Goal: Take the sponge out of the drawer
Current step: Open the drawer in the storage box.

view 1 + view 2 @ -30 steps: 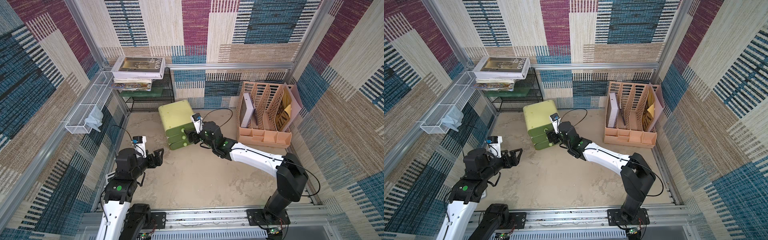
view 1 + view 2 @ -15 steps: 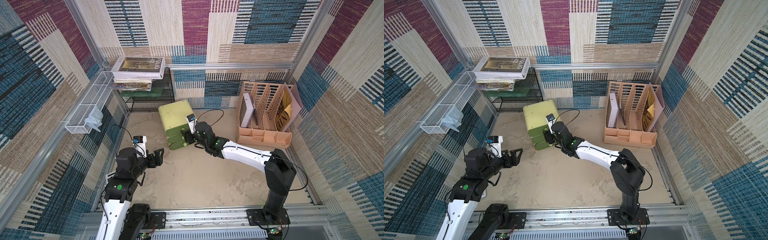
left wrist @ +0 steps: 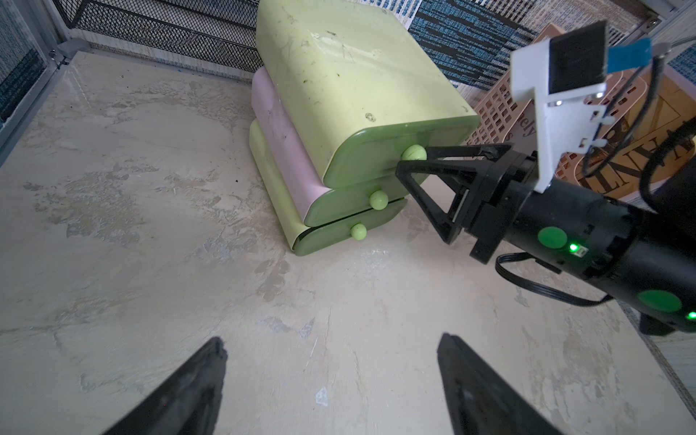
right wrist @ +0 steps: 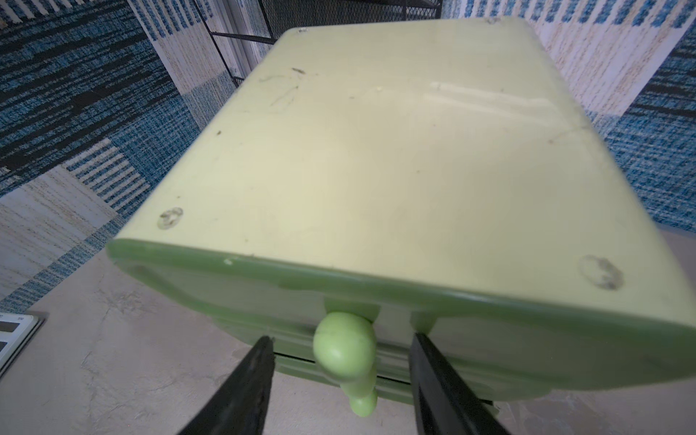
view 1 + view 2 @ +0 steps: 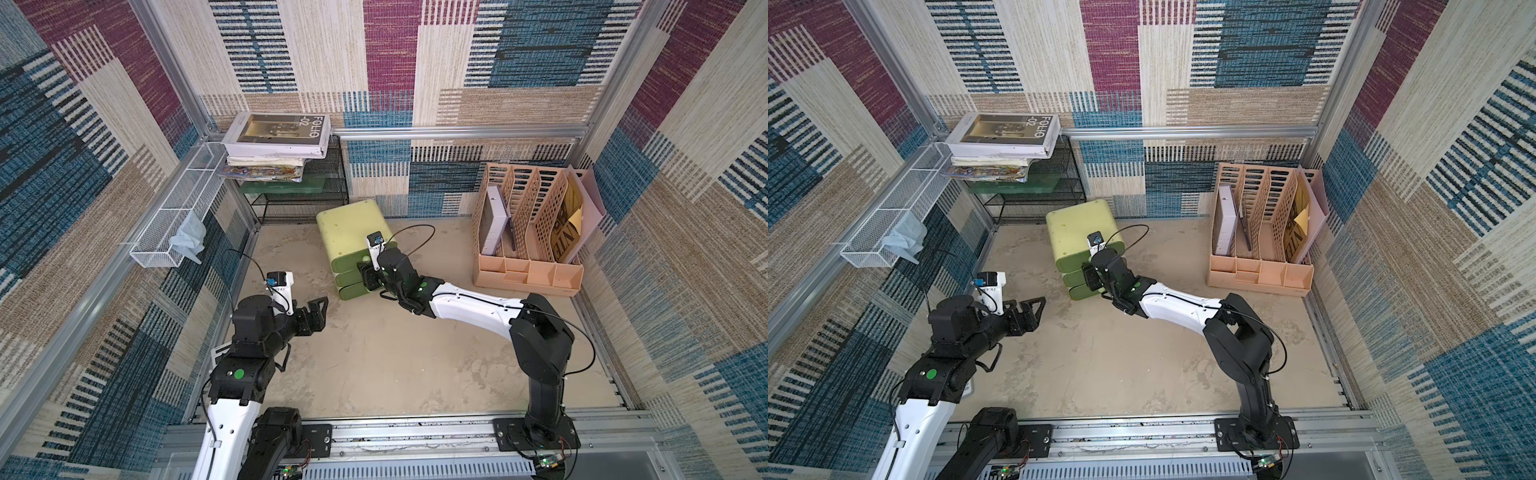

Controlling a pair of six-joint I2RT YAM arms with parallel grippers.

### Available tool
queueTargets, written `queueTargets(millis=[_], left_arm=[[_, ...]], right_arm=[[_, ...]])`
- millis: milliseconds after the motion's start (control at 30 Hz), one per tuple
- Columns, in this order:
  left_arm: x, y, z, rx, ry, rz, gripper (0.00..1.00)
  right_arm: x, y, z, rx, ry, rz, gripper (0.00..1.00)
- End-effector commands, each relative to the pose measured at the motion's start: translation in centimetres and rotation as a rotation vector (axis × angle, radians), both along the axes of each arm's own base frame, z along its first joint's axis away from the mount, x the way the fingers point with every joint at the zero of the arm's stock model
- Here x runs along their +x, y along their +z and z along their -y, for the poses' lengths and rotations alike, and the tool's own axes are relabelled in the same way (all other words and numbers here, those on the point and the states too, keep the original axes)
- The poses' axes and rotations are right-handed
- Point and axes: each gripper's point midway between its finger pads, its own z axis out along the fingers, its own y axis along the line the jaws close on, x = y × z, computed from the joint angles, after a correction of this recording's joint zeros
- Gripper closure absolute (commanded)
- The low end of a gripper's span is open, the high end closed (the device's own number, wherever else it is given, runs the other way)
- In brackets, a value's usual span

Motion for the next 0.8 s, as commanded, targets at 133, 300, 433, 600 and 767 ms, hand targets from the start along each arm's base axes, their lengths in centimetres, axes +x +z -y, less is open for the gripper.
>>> queueTargets(millis=[133, 300, 433, 600, 767], left_arm=[[0.1, 0.4, 0.1, 0.008, -0.011, 0.022, 0.09], [0.2, 0.4, 0.1, 0.008, -0.010, 0.021, 0.09], [0.1, 0.4, 0.1, 0.009, -0.010, 0.021, 0.09], [0.2, 0.4, 0.0, 0.009, -0.009, 0.022, 0.09], [0.2, 0.4, 0.0, 0.007, -0.007, 0.022, 0.09]], right_arm=[[1.0, 0.9, 0.8, 0.045, -0.089, 0.025, 0.47], [1.0, 1.1, 1.0, 0.063, -0.104, 0.031, 0.51], [1.1, 1.3, 1.0, 0.067, -0.112, 0.036, 0.56], [1.1, 1.4, 1.2, 0.068, -0.119, 0.040, 0.63], [0.5, 1.4, 1.5, 0.064, -0.130, 0.048, 0.71]])
